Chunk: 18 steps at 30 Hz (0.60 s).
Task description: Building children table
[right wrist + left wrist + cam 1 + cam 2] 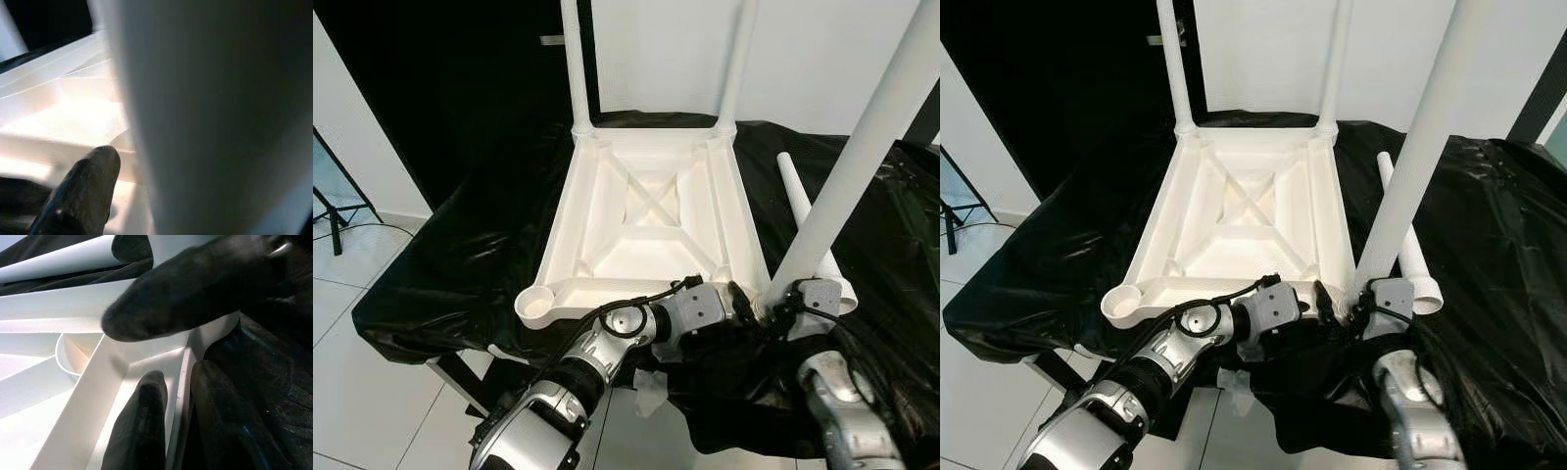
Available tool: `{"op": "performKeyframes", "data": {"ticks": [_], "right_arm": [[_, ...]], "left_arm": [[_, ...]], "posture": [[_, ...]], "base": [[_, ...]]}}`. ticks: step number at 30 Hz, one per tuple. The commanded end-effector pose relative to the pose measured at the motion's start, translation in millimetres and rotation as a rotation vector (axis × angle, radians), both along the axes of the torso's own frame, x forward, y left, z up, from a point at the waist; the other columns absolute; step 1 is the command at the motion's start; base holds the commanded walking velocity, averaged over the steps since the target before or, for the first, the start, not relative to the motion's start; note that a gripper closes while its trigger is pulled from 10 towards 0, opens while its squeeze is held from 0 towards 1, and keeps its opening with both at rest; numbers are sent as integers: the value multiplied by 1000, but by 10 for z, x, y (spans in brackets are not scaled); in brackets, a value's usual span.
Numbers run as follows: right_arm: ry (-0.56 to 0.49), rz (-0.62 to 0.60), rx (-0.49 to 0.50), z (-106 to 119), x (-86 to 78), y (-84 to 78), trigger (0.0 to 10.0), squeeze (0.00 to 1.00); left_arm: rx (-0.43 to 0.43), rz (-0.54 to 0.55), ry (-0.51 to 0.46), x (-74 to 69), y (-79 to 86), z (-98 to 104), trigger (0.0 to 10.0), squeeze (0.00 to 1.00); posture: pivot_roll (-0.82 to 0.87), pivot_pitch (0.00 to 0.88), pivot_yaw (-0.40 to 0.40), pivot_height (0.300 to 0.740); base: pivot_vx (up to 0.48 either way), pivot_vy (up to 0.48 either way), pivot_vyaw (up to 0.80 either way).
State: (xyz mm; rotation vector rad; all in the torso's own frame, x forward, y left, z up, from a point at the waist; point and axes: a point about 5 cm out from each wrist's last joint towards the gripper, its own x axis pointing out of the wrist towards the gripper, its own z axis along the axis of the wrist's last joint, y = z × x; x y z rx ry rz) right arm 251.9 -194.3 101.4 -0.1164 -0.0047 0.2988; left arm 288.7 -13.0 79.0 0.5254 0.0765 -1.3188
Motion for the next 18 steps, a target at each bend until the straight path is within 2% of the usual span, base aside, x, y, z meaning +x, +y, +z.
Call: {"op": "performKeyframes", "data": {"ticks": [1, 3, 4, 5, 9, 10, 11, 12, 14, 15, 18], "right_arm": [[-2, 88, -10, 95, 50, 68, 10000, 0], [90, 244, -122, 5, -4, 60, 10000, 0], [90, 244, -122, 5, -4, 60, 10000, 0], [156, 333, -177, -83, -76, 8, 10000, 0], [177, 376, -181, -94, -117, -16, 10000, 0], [180, 384, -180, -90, -122, -28, 3961, 0], [180, 384, -180, -90, -122, -28, 3961, 0], [189, 391, -180, -96, -125, -41, 0, 0], [208, 396, -191, -122, -131, -55, 0, 0], [246, 380, -191, -206, -143, -53, 0, 0], [255, 367, -179, -234, -150, -36, 0, 0]], "left_arm": [[137, 19, 145, -171, 136, -408, 10000, 0], [136, 9, 150, -195, 111, -418, 10000, 0], [136, 9, 150, -195, 111, -418, 10000, 0], [134, 1, 151, -207, 87, -417, 10000, 0], [128, 9, 148, -184, 89, -396, 10000, 0], [127, 15, 146, -172, 96, -391, 10000, 0], [127, 15, 146, -172, 96, -391, 10000, 0], [128, 19, 145, -166, 107, -392, 10000, 0], [130, 21, 146, -166, 121, -398, 10000, 0], [132, 23, 149, -175, 144, -416, 10000, 0], [134, 24, 150, -178, 150, -421, 10000, 0]], "posture": [[151, 0, 8, 740], [144, 0, 11, 740], [144, 0, 11, 740], [149, 0, 8, 740], [152, 0, 4, 740], [158, 0, 1, 740], [158, 0, 1, 740], [160, 0, 1, 740], [165, 0, 0, 740], [167, 0, 0, 740], [168, 0, -1, 740]], "base": [[0, 0, 0], [0, 0, 0], [0, 0, 0], [0, 0, 0], [0, 0, 0], [0, 0, 0], [0, 0, 0], [0, 0, 0], [0, 0, 0], [0, 0, 0], [0, 0, 0]]}}
